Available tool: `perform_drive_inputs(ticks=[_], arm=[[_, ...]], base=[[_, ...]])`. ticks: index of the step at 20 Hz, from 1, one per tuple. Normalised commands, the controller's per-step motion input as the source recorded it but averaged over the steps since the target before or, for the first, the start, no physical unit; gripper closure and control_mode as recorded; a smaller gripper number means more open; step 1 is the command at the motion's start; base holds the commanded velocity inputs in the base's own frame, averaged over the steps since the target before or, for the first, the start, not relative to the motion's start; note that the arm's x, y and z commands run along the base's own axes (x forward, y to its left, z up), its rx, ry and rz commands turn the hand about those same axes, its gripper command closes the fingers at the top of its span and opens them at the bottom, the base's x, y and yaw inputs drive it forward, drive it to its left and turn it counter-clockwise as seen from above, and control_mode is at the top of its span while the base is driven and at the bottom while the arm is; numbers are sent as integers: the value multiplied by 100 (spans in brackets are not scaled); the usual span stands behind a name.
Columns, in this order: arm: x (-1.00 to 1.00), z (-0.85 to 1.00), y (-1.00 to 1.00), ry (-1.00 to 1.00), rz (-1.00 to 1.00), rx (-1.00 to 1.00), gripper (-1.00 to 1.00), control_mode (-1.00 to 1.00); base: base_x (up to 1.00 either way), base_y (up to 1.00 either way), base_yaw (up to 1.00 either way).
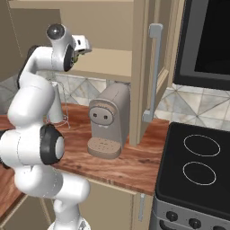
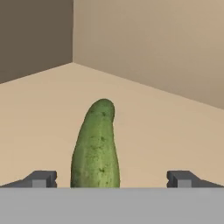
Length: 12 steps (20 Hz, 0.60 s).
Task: Pick the cucumbers from the cabinet and place them in one bowl. Pick the banana from the sink and place it in the other bowl.
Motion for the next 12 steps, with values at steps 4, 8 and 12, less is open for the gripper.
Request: perform_drive_inputs(ticks=[4, 8, 12], arm=[[56, -13, 13, 2, 6, 0, -100, -100], [59, -16, 12, 6, 4, 0, -100, -100], [62, -15, 9, 10, 1, 0, -100, -100]], base=[[0, 0, 0], [0, 0, 0], [0, 0, 0]])
